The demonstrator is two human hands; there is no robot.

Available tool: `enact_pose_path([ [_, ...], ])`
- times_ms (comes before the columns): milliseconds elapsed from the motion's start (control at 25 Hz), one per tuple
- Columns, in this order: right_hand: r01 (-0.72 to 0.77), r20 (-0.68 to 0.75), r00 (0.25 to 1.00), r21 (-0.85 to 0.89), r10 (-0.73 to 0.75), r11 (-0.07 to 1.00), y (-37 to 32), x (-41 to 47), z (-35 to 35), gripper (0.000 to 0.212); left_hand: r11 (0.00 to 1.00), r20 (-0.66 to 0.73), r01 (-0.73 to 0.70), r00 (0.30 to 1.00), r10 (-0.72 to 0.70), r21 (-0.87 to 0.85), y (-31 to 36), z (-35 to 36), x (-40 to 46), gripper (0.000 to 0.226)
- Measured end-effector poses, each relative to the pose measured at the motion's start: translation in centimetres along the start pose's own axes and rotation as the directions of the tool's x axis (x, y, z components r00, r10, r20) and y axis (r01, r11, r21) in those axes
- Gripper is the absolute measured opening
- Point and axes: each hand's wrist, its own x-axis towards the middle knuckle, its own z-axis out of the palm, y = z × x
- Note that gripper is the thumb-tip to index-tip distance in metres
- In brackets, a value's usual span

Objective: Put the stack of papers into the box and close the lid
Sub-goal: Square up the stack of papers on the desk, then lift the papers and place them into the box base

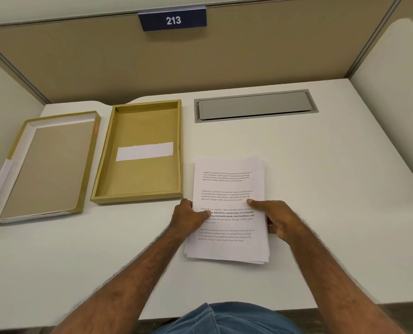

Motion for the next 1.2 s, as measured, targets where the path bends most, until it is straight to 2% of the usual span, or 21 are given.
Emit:
enact_pose_path([
  [80, 0.024, 0.022, 0.999, -0.049, -0.023, 0.999, 0.5, 0.0, -0.1, 0.036, 1.000, -0.009, -0.013, 1.000, 0.013, 0.009, -0.1, 0.1, 0.0, 0.063],
  [280, 0.193, 0.046, 0.980, -0.016, -0.192, 0.981, 1.0, -0.9, 0.0, 0.038, 0.998, 0.005, -0.012, 1.000, 0.013, -0.059, -0.3, 0.1, 0.4, 0.055],
  [360, 0.260, 0.089, 0.962, 0.005, -0.260, 0.966, 0.4, -1.8, -0.4, 0.039, 0.990, 0.029, -0.003, 1.000, 0.007, -0.141, 0.1, -0.2, 0.0, 0.048],
  [440, 0.335, 0.154, 0.929, 0.038, -0.336, 0.942, -0.3, -2.7, -1.2, 0.041, 0.964, 0.060, -0.007, 0.998, 0.023, -0.266, 1.3, -1.2, -0.8, 0.056],
  [560, 0.468, 0.201, 0.860, 0.055, -0.469, 0.882, -2.1, -4.2, -2.3, 0.043, 0.858, 0.030, -0.191, 0.972, 0.234, -0.477, 3.4, -3.3, -1.8, 0.070],
  [680, 0.592, 0.196, 0.784, 0.048, -0.588, 0.805, -4.3, -5.1, -2.6, 0.042, 0.705, -0.035, -0.399, 0.882, 0.470, -0.586, 6.3, -5.2, -3.0, 0.044],
  [760, 0.659, 0.176, 0.734, 0.049, -0.656, 0.751, -5.2, -5.3, -2.4, 0.041, 0.632, -0.112, -0.499, 0.828, 0.549, -0.593, 8.0, -6.1, -3.7, 0.041],
  [840, 0.705, 0.175, 0.694, 0.031, -0.698, 0.709, -5.2, -5.1, -2.0, 0.040, 0.598, -0.165, -0.562, 0.793, 0.587, -0.572, 8.5, -6.3, -3.6, 0.047],
  [960, 0.736, 0.190, 0.675, -0.108, -0.713, 0.668, -3.1, -4.0, -1.6, 0.053, 0.664, -0.120, -0.575, 0.792, 0.599, -0.478, 6.6, -5.1, -3.2, 0.049],
  [1040, 0.739, 0.178, 0.674, -0.159, -0.717, 0.655, -1.5, -3.4, -1.7, 0.067, 0.694, -0.074, -0.599, 0.776, 0.627, -0.400, 5.1, -3.9, -3.1, 0.061],
  [1200, 0.725, 0.150, 0.689, -0.175, -0.709, 0.667, -0.2, -2.7, -1.3, 0.063, 0.735, -0.056, -0.601, 0.785, 0.617, -0.314, 3.7, -2.7, -2.3, 0.080],
])
